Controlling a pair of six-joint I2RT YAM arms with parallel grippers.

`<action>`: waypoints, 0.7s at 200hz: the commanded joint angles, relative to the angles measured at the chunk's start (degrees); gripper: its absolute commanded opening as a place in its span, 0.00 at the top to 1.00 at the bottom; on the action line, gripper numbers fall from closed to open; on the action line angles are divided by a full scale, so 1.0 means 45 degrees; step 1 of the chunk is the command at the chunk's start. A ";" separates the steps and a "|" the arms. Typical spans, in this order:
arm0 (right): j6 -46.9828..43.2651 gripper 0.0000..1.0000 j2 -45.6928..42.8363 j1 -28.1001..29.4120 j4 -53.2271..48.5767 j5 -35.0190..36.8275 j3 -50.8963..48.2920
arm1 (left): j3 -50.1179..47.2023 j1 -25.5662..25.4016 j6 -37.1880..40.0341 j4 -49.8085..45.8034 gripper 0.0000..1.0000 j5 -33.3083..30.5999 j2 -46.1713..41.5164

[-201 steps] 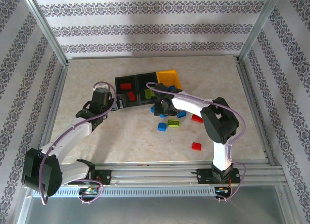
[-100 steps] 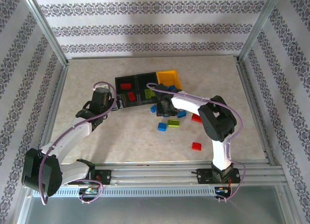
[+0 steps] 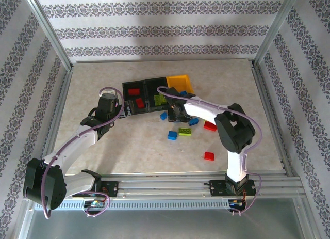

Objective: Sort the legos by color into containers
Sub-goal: Pick up the lego from the center of the table, then place the lego in the container.

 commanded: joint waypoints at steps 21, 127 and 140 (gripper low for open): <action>-0.0513 0.60 -0.1707 -0.0654 -0.0197 0.1058 0.0535 | -0.0083 0.0164 -0.0026 -0.0098 0.01 -0.0060 -0.0171; -0.1684 0.60 0.0189 -0.2273 -0.0078 0.1088 0.3786 | -0.0088 0.0164 -0.0012 -0.0192 0.00 0.0180 -0.0251; -0.1797 0.61 0.0564 -0.2340 -0.0076 0.1083 0.4195 | -0.0126 0.0172 -0.0017 -0.0214 0.01 0.0158 -0.0320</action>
